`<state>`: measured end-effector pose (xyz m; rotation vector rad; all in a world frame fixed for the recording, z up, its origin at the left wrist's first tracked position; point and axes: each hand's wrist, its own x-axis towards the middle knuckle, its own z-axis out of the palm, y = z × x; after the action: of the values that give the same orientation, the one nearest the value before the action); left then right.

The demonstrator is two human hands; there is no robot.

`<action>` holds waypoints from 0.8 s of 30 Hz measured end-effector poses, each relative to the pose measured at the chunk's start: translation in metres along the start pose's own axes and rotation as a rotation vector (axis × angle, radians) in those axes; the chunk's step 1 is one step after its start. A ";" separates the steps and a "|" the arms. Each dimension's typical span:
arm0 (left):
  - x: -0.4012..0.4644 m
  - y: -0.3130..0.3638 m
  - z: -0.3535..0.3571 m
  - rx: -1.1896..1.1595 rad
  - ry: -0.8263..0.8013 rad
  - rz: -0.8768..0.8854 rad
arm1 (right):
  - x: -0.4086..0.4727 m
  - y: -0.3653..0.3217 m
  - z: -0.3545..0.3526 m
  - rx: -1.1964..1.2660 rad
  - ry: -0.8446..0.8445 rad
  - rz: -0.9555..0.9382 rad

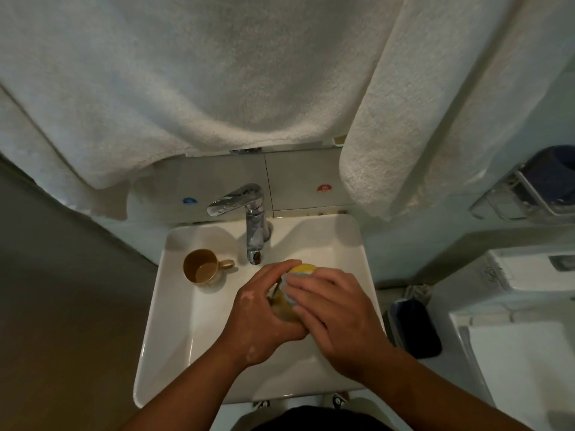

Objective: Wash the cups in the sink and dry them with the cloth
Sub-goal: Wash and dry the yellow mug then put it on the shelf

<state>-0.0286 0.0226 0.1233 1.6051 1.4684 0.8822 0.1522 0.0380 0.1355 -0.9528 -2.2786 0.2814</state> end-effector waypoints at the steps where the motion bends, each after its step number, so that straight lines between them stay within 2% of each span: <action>1: -0.001 -0.001 -0.001 0.003 0.004 0.002 | -0.007 0.006 -0.001 -0.008 -0.024 -0.026; 4: -0.005 -0.001 0.001 0.011 -0.001 -0.001 | -0.020 0.025 -0.003 -0.014 -0.042 0.085; 7: -0.006 0.005 0.008 0.018 -0.013 0.031 | -0.009 0.016 -0.001 -0.005 0.037 0.250; 8: -0.004 0.006 0.007 0.010 -0.010 0.031 | -0.004 0.008 0.000 -0.013 0.051 0.229; 11: 0.001 0.003 0.000 -0.003 -0.002 0.013 | -0.008 -0.005 -0.001 -0.040 0.032 0.012; 14: 0.000 0.000 -0.003 0.001 0.008 0.005 | -0.022 0.012 -0.006 -0.074 -0.007 -0.035; 18: -0.005 0.007 0.009 -0.005 -0.010 0.032 | -0.015 0.029 -0.002 0.034 0.032 0.264; 19: -0.004 0.008 0.011 -0.006 -0.012 0.044 | -0.010 0.025 0.000 0.046 0.041 0.276; 24: 0.001 0.001 0.007 -0.031 -0.005 0.023 | -0.015 0.004 -0.003 0.002 -0.003 0.015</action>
<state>-0.0217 0.0232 0.1213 1.6035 1.4287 0.9087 0.1650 0.0303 0.1289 -0.9693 -2.2745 0.2911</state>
